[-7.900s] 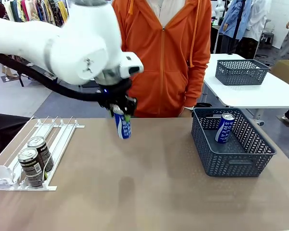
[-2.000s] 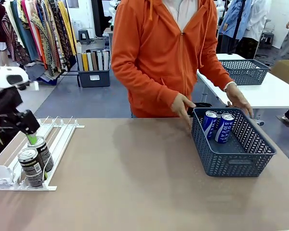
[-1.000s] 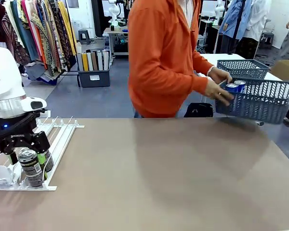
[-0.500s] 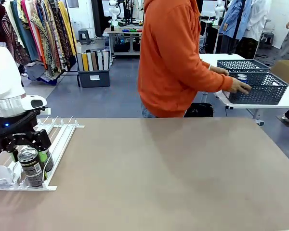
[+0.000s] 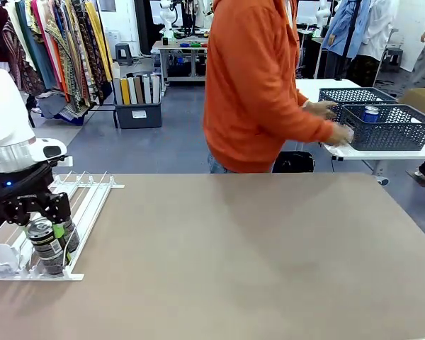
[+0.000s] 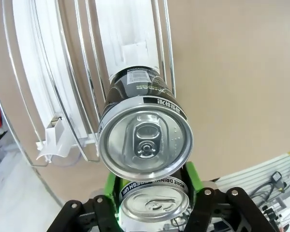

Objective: Retrieve and store the cans from the dispenser.
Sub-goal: Pick up one can from the Automatic Can Dispenser and place it in the middle of the table.

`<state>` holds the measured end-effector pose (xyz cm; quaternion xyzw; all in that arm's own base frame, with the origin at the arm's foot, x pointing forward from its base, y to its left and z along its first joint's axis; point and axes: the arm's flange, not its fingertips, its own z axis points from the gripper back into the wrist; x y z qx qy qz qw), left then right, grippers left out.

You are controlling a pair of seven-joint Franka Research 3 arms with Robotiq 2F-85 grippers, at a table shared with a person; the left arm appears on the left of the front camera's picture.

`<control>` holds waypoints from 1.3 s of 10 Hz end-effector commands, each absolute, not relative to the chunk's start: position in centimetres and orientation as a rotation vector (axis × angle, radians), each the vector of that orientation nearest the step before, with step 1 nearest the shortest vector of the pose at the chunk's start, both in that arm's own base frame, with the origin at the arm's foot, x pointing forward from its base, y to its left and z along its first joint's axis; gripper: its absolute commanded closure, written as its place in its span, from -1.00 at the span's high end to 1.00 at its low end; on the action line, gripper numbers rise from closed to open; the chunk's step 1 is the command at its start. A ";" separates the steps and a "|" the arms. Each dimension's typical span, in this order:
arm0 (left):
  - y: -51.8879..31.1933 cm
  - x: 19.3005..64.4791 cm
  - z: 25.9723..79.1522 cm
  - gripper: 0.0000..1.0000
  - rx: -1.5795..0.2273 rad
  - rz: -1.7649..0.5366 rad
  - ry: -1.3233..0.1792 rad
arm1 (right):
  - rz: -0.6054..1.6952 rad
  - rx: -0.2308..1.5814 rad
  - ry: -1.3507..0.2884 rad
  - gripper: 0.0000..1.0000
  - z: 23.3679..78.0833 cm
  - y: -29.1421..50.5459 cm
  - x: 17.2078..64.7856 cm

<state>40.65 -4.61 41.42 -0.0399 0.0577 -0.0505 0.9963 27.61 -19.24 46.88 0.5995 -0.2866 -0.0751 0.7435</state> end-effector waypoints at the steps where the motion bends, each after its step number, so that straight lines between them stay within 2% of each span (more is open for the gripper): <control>1: -4.5 40.1 41.4 -1.00 -0.083 -0.074 0.094 | -0.172 1.336 -0.647 1.00 47.4 -19.1 27.9; 3: -3.7 39.0 44.0 -1.00 -0.094 -0.072 0.040 | -0.172 1.336 -0.647 1.00 47.4 -19.1 27.9; 7: -1.8 34.3 54.9 -1.00 -0.109 -0.055 -0.053 | -0.172 1.336 -0.647 1.00 47.4 -19.1 27.9; 9: -0.5 32.0 59.8 -1.00 -0.145 -0.032 -0.206 | -0.172 1.336 -0.647 1.00 47.4 -19.1 27.9; 12: 1.9 29.1 62.6 -1.00 -0.269 0.012 -0.377 | -0.172 1.336 -0.647 1.00 47.4 -19.1 27.9; 13: 2.7 29.0 62.3 -1.00 -0.326 0.045 -0.386 | -0.172 1.336 -0.647 1.00 47.4 -19.1 27.9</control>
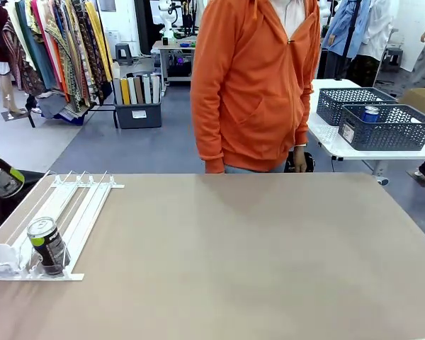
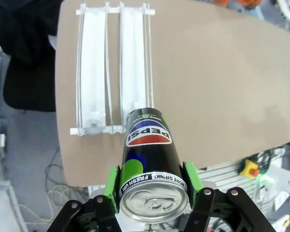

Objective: Retrieve and store the cans from the dispenser.
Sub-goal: Pick up one can from the Automatic Can Dispenser and place it in the middle of the table.

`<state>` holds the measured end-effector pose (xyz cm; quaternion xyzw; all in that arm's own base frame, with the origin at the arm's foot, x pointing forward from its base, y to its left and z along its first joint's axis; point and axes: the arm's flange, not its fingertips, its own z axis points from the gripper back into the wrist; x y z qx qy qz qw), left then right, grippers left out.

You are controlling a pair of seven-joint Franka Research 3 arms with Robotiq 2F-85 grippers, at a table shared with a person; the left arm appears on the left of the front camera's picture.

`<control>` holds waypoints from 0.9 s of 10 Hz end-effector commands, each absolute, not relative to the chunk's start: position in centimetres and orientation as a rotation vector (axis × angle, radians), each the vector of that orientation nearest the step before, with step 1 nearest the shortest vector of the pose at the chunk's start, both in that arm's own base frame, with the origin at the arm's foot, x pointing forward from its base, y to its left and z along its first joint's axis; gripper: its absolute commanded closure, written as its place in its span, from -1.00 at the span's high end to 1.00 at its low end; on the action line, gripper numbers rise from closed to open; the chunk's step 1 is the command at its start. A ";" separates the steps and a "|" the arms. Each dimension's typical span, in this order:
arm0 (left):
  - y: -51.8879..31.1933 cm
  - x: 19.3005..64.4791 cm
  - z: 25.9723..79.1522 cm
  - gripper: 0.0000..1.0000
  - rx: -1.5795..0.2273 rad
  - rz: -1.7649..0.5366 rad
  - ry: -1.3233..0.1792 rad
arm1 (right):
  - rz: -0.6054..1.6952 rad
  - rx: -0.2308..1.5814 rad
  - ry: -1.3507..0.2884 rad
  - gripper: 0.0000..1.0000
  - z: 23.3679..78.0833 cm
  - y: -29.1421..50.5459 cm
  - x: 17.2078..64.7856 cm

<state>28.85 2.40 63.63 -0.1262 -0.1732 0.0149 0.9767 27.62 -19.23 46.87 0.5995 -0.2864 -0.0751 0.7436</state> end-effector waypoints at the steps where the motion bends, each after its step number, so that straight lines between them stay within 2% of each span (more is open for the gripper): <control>1: 1.5 29.2 63.5 -1.00 -0.202 0.002 -0.315 | -0.172 1.336 -0.647 1.00 47.4 -19.1 27.9; 6: -0.2 30.0 63.2 -1.00 -0.225 0.003 -0.336 | -0.172 1.336 -0.647 1.00 47.4 -19.1 27.9; 8: -6.6 34.9 65.0 -1.00 -0.241 -0.042 -0.330 | -0.172 1.336 -0.647 1.00 47.4 -19.1 27.9; 9: -12.5 38.0 65.8 -1.00 -0.246 -0.155 -0.322 | -0.172 1.336 -0.647 1.00 47.4 -19.1 27.9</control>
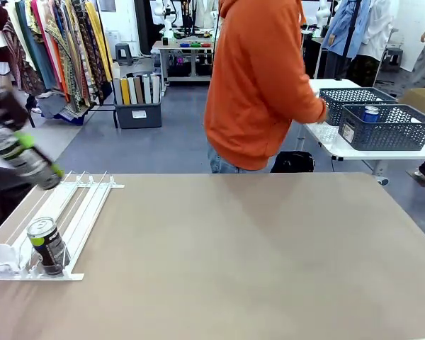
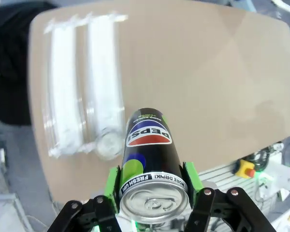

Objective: Retrieve and store the cans from the dispenser.
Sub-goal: Pick up one can from the Automatic Can Dispenser and place it in the middle of the table.

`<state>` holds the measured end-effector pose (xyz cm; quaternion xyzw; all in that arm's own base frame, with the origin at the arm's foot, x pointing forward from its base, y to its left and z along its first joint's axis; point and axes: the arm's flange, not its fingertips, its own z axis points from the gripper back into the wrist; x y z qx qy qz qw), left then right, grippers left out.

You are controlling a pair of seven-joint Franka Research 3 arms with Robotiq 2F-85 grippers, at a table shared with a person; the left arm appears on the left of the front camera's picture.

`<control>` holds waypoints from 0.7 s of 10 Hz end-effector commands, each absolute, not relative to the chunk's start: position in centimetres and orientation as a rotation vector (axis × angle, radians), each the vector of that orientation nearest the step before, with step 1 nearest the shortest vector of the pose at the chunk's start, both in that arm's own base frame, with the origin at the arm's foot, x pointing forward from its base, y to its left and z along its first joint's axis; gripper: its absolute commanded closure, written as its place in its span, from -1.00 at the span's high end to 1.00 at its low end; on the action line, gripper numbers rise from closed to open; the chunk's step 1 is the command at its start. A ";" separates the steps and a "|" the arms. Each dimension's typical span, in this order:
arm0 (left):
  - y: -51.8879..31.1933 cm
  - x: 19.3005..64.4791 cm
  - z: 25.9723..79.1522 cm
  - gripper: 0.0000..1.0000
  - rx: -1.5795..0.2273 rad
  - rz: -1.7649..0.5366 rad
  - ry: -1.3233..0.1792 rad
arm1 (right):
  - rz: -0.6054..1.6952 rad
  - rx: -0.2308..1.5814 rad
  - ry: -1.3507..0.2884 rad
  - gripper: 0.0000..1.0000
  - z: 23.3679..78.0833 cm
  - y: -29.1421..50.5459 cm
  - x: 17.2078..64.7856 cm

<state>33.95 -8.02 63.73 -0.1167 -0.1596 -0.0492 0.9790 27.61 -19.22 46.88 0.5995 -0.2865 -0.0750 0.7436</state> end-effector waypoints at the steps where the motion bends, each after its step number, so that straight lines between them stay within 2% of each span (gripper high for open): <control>1: -19.5 41.1 65.4 -1.00 -0.224 -0.276 -0.286 | -0.172 1.336 -0.647 1.00 47.4 -19.1 27.9; 3: -31.1 43.7 62.2 -1.00 -0.150 -0.475 -0.183 | -0.172 1.336 -0.647 1.00 47.4 -19.1 27.9; 5: -40.4 44.1 56.5 -1.00 -0.024 -0.659 -0.124 | -0.172 1.336 -0.647 1.00 47.4 -19.1 27.9; 7: -43.8 43.7 51.6 -1.00 0.046 -0.808 -0.077 | -0.172 1.336 -0.647 1.00 47.4 -19.1 27.9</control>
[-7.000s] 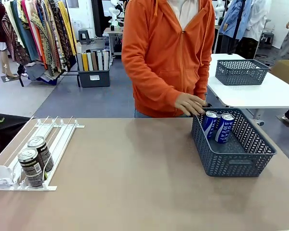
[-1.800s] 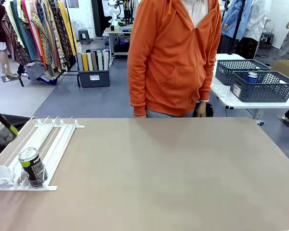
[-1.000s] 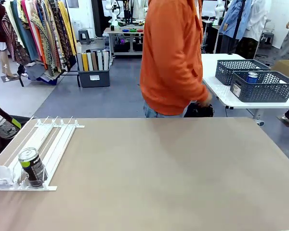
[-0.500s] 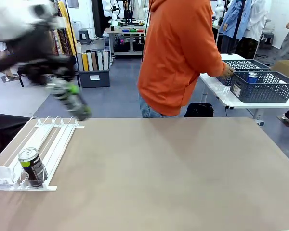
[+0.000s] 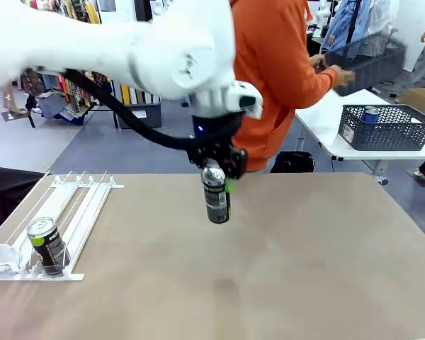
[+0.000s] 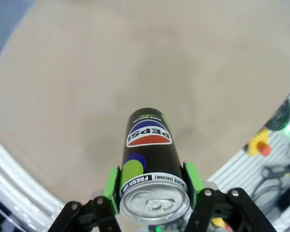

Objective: Retrieve and store the cans from the dispenser.
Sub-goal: Pick up one can from the Automatic Can Dispenser and place it in the middle of the table.

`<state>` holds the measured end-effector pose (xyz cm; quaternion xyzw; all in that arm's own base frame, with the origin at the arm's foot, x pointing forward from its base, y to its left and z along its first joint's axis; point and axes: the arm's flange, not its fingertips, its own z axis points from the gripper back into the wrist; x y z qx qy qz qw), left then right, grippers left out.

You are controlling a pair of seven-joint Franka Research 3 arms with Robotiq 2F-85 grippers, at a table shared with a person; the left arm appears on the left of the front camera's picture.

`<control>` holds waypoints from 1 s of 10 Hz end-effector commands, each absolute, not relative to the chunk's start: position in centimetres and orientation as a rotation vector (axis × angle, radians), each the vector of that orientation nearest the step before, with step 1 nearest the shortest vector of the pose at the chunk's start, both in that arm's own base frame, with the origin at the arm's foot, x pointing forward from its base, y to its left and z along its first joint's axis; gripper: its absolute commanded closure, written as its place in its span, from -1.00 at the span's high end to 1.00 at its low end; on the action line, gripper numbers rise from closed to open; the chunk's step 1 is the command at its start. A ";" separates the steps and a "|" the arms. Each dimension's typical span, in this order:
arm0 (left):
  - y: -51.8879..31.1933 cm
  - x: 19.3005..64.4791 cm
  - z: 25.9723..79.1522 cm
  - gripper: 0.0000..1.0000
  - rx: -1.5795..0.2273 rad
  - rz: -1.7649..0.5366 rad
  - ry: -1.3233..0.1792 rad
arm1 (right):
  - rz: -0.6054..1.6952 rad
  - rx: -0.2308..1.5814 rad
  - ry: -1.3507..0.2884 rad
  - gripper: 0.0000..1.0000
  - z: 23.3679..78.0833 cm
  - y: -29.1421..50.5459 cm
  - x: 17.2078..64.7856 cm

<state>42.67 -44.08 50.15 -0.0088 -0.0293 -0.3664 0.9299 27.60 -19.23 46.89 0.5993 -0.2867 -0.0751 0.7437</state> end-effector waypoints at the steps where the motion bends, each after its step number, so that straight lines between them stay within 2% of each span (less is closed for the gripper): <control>1: -44.3 43.4 49.5 -1.00 0.093 -0.896 -0.045 | -0.172 1.336 -0.647 1.00 47.4 -19.1 27.9; 3: -44.8 45.1 48.2 -1.00 0.143 -0.932 -0.063 | -0.172 1.336 -0.647 1.00 47.4 -19.1 27.9; 6: -44.7 48.0 45.6 -1.00 0.039 -0.977 0.059 | -0.172 1.336 -0.647 1.00 47.4 -19.1 27.9; 10: -44.7 48.7 44.8 -1.00 -0.022 -0.988 0.112 | -0.172 1.336 -0.647 1.00 47.4 -19.1 27.9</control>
